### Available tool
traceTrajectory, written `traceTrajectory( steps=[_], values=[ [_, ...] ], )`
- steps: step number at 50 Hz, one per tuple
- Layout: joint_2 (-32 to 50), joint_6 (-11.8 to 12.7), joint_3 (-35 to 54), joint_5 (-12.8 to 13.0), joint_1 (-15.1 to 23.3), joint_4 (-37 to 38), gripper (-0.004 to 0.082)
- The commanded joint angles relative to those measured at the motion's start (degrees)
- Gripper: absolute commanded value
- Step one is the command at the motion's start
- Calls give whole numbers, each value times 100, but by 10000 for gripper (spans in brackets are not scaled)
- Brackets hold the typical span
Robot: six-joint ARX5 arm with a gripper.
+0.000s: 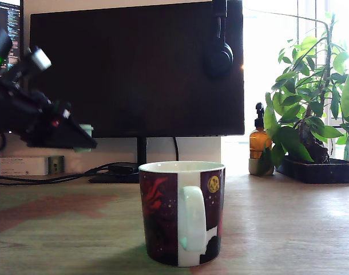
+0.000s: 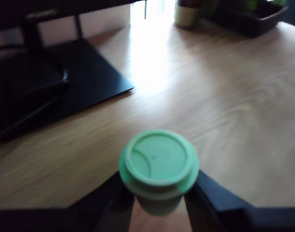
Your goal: Pick up the coffee capsules from the table one by one and drop them inside the nearest coffee cup
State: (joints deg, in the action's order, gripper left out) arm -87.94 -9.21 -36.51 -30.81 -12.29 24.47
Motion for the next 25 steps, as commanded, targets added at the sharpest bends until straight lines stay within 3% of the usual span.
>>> traceTrajectory(
  steps=[1,20,25],
  values=[
    [151,-26,212,2,-92,28,215],
    [1115,-20,728,39,-546,-640,215],
    [1436,173,824,42,-625,-870,215]
  ],
)
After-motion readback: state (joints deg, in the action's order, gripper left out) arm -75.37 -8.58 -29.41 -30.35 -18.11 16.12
